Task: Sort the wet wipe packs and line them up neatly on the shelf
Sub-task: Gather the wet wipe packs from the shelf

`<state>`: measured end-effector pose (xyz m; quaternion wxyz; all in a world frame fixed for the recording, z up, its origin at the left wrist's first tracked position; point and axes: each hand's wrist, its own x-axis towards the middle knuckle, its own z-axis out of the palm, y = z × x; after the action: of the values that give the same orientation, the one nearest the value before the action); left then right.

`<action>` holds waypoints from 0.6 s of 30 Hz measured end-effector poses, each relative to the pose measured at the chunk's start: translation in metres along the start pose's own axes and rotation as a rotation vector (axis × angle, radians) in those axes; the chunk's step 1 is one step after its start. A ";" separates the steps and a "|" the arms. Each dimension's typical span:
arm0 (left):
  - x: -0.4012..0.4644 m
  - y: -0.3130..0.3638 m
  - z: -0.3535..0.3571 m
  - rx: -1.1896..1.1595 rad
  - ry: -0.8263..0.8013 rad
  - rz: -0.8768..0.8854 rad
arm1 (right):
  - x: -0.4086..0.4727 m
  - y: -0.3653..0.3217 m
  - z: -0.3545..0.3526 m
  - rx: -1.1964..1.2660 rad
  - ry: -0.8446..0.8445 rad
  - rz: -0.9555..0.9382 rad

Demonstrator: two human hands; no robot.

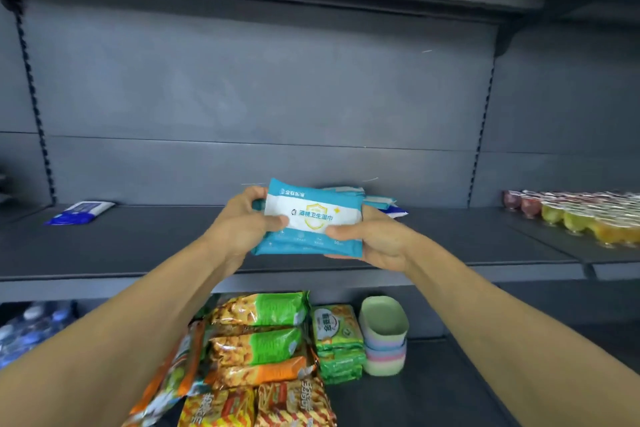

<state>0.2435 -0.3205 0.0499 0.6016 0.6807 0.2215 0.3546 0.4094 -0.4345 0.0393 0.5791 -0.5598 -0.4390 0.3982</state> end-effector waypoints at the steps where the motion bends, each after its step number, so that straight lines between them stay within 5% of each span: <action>1: -0.001 0.000 0.002 -0.013 -0.030 0.024 | 0.001 0.001 0.000 -0.016 0.022 -0.015; 5: 0.005 0.004 0.010 0.119 -0.124 0.074 | 0.007 0.006 -0.007 -0.175 0.148 -0.068; 10: 0.036 0.014 0.020 0.615 -0.153 0.123 | 0.024 0.007 -0.028 -0.288 0.198 -0.128; 18: 0.098 -0.002 0.073 1.509 0.012 0.233 | 0.075 0.025 -0.083 -0.287 0.098 -0.164</action>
<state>0.3624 -0.2968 0.0672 -0.0690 0.9242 0.3337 0.1724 0.5121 -0.3867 0.0200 0.5446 -0.6176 -0.5068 0.2552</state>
